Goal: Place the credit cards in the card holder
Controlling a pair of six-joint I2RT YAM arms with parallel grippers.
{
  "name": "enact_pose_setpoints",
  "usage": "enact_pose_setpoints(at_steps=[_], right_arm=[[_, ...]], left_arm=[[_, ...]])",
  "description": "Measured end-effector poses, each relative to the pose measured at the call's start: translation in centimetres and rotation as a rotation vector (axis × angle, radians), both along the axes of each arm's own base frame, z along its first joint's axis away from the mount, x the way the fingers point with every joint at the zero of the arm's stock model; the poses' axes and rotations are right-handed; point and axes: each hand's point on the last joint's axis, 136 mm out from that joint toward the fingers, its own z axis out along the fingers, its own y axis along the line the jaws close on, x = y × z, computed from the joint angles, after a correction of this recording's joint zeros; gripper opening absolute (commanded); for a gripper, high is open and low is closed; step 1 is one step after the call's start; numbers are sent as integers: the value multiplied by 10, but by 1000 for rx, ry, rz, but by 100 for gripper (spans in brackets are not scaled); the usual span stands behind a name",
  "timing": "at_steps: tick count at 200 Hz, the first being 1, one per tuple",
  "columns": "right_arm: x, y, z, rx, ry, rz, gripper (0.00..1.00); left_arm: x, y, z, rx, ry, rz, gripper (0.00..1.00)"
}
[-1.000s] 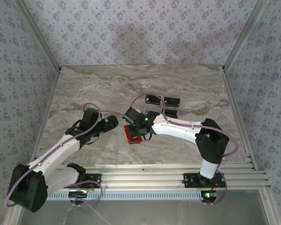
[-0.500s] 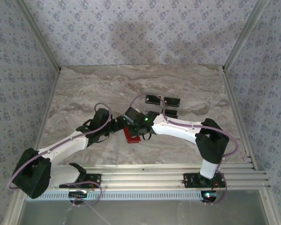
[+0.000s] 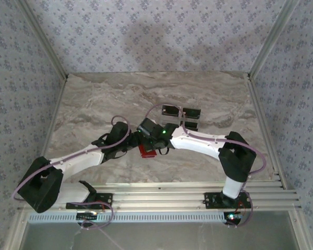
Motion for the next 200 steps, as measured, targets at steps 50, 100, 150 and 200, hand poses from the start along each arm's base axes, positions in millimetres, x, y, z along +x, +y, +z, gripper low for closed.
enact_pose_setpoints(at_steps=[50,100,150,200], right_arm=[[0,-18,-5,60,18,-37,0],[9,-61,-9,78,22,-145,0],[8,-49,-2,137,26,-117,0],[1,-38,1,174,47,-81,0]], left_arm=[[6,-10,10,2,-52,-30,0],[12,-2,29,25,-145,-25,0],[15,8,25,85,-168,-14,66],[12,18,15,160,-154,-14,70]])
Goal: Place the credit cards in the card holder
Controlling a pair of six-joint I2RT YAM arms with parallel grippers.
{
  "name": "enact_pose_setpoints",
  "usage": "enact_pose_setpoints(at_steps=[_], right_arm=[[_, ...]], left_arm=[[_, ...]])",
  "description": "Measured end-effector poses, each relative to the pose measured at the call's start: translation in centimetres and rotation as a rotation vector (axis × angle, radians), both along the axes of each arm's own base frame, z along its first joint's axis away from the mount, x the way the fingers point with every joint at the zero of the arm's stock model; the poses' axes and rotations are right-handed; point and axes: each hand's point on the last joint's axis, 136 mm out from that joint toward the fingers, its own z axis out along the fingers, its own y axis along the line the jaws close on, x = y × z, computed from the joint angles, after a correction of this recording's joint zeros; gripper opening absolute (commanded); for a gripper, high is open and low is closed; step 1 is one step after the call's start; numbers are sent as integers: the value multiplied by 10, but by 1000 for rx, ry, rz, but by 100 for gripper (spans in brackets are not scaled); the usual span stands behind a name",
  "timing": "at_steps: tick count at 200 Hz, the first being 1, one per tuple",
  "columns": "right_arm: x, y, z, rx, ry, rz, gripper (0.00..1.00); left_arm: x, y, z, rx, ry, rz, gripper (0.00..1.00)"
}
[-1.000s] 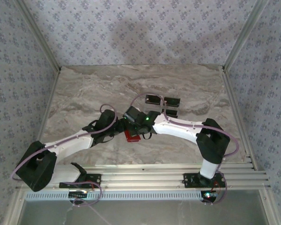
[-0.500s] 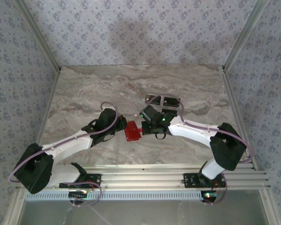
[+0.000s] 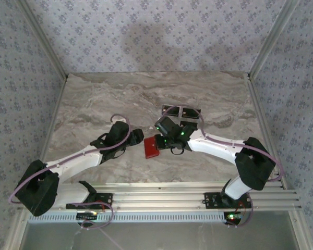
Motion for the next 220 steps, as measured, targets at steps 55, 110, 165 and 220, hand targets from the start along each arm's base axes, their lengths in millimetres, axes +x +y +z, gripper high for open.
enact_pose_setpoints(at_steps=[55,110,165,220], right_arm=[[-3,17,17,44,-15,34,0],[-3,21,28,68,-28,42,0],[-5,22,32,76,-33,47,0],[-7,23,35,81,-37,52,0]], left_arm=[[-5,3,-6,33,19,-20,71],[-6,1,-6,29,22,-31,74],[-7,-2,-8,21,32,-45,75],[-8,-4,-12,22,45,-53,76]])
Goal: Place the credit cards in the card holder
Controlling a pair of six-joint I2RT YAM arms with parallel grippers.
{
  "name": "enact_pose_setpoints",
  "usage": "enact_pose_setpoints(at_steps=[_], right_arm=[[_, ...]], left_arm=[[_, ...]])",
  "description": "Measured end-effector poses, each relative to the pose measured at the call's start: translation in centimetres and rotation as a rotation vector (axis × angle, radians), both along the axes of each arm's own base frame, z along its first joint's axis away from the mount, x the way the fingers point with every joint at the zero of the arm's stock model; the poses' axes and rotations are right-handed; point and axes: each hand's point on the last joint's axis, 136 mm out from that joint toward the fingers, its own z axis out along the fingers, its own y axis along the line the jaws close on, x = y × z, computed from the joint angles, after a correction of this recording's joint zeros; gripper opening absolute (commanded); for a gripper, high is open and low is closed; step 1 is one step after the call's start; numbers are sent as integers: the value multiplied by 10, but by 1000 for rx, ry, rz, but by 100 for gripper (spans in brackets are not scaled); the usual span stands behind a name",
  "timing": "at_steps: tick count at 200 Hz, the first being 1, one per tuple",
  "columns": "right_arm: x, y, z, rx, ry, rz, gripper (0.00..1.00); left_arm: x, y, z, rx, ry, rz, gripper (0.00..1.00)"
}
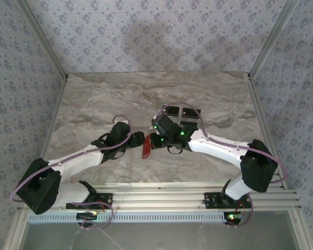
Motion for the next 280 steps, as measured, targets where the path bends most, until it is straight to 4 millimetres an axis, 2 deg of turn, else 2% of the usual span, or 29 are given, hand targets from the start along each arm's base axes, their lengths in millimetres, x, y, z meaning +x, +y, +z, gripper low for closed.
enact_pose_setpoints(at_steps=[166,251,280], right_arm=[[0,1,3,7,-3,-1,0],[0,0,7,15,-9,-1,0],[1,-8,11,25,-17,-15,0]], left_arm=[[8,-26,0,-20,20,-51,76],[8,-25,-10,-1,41,-49,76],[7,-21,-13,11,41,-38,76]])
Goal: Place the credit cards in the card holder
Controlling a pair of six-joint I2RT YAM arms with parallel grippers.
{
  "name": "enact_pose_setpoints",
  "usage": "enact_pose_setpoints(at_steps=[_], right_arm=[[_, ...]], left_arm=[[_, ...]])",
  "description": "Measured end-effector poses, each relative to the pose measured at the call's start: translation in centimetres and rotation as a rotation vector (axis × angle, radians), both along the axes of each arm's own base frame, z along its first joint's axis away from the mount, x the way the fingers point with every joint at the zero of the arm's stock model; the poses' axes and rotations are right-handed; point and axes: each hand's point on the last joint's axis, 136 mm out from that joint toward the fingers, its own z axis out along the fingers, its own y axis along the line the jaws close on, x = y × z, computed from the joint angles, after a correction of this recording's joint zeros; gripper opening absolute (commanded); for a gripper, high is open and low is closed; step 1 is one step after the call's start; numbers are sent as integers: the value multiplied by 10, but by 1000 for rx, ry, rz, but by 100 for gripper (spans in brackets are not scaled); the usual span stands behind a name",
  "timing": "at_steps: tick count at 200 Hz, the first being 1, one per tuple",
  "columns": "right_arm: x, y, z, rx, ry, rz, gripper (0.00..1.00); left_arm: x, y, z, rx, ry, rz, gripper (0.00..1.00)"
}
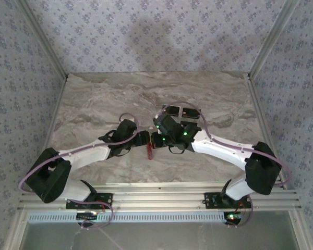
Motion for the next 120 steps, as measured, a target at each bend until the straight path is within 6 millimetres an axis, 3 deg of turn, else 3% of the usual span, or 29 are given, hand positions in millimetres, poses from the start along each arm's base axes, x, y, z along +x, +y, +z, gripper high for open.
enact_pose_setpoints(at_steps=[36,72,120], right_arm=[[4,-28,-13,-16,13,-53,0],[1,-57,-49,-72,71,-109,0],[-7,-77,-82,-119,125,-145,0]], left_arm=[[-8,13,-3,16,-10,23,76],[-13,22,-9,32,-8,38,76],[-17,28,-18,52,7,48,76]])
